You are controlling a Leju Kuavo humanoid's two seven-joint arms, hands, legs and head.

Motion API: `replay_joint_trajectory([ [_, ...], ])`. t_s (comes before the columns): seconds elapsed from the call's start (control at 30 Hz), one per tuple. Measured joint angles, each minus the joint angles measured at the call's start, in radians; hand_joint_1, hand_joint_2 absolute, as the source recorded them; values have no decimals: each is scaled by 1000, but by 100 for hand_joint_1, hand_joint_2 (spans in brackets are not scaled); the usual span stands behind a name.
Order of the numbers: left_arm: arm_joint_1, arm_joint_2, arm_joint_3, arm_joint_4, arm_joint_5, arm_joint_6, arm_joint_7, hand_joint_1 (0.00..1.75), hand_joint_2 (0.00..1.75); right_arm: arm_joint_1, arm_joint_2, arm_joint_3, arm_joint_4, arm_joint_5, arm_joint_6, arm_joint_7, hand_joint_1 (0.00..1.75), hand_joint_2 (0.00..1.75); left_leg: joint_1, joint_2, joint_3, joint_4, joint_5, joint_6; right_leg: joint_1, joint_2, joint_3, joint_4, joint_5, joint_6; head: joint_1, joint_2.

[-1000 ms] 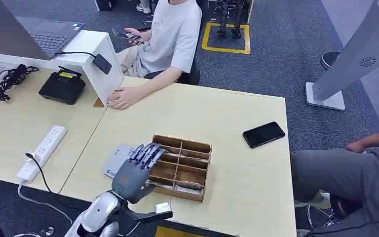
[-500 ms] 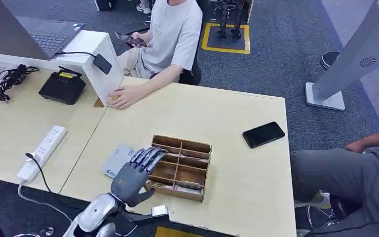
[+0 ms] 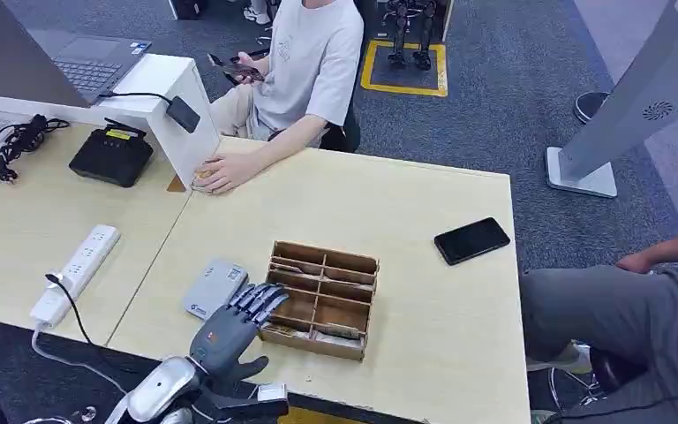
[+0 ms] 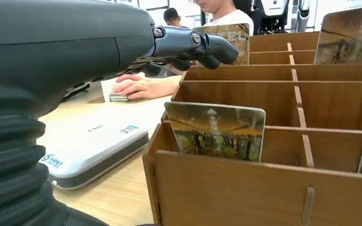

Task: Pass the card to the sensor for recognition and then transmit it.

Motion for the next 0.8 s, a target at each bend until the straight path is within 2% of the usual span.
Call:
replay_joint_trajectory([
  [0.37, 5, 10, -9, 0, -22, 0, 8, 0, 175, 0, 0, 0, 0, 0, 1, 1, 0, 175, 0, 0, 0, 0, 0, 0, 0, 0, 0, 0, 0, 0, 0, 0],
  [0.8, -9, 1, -27, 4, -35, 35, 25, 0, 175, -1, 0, 0, 0, 0, 0, -3, 0, 175, 0, 0, 0, 0, 0, 0, 0, 0, 0, 0, 0, 0, 0, 0],
])
